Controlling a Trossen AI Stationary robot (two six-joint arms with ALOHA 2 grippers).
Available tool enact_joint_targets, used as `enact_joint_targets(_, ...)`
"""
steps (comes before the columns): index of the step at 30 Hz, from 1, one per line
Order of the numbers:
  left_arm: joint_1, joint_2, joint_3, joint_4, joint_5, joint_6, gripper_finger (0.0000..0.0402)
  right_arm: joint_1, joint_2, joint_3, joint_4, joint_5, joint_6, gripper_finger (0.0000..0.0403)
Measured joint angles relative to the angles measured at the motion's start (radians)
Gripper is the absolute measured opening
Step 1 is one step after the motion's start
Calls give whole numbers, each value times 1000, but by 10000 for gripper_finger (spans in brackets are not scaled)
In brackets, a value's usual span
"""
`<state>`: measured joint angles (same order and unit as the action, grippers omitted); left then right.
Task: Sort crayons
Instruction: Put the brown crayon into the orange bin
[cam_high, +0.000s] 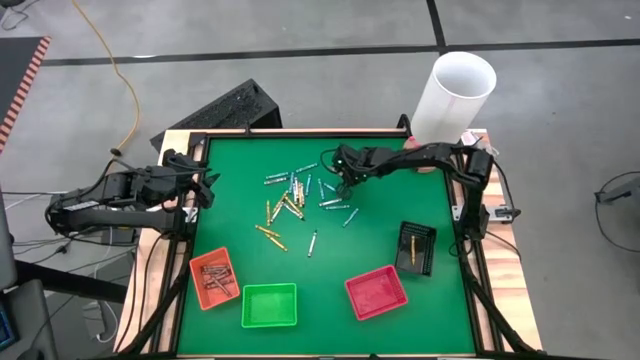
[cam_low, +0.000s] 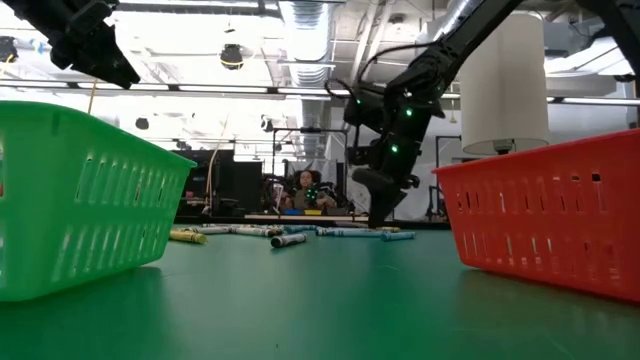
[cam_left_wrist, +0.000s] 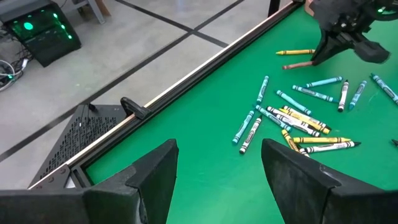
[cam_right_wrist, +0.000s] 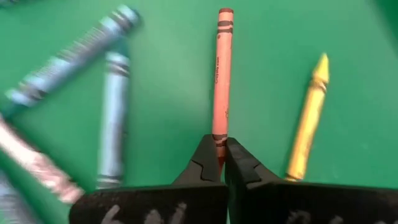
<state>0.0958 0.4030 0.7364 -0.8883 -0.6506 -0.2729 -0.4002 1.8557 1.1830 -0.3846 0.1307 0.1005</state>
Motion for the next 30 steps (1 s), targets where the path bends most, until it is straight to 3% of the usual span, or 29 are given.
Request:
enact_joint_targets(12,0,0,0,1,0,0,223,109,0,150,11,6,-3,0)
enact_joint_targets(30,0,0,0,27,1,-4,223,367,-2,266,235,33,-7,0)
